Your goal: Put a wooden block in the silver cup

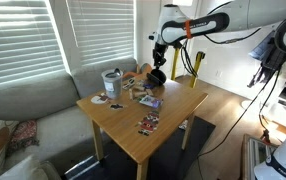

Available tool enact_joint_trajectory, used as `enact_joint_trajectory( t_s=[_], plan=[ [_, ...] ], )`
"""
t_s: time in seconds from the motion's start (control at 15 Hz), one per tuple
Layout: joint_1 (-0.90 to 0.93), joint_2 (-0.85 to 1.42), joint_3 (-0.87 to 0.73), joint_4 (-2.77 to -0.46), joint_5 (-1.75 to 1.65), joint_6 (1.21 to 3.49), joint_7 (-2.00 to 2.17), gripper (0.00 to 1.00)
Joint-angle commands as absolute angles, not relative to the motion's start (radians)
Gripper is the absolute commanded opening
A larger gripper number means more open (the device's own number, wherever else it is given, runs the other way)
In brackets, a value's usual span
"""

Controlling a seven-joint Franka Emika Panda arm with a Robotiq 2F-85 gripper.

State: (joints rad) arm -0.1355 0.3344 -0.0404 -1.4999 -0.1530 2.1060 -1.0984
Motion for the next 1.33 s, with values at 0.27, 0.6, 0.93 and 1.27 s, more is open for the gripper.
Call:
enact_joint_trajectory(
  t_s=[0.27,0.6,0.93,1.27],
  plan=[
    [-0.146,0.443,-0.039,-1.529,-0.161,2.213,-1.072,0.95],
    [-0.152,0.484,-0.028,-1.523,-0.143,2.251,-1.075,1.00],
    [-0.153,0.511,-0.043,-1.535,-0.161,2.246,-1.044,1.00],
    [-0.159,0.508,-0.043,-1.543,-0.160,2.257,-1.028,0.60]
  ],
)
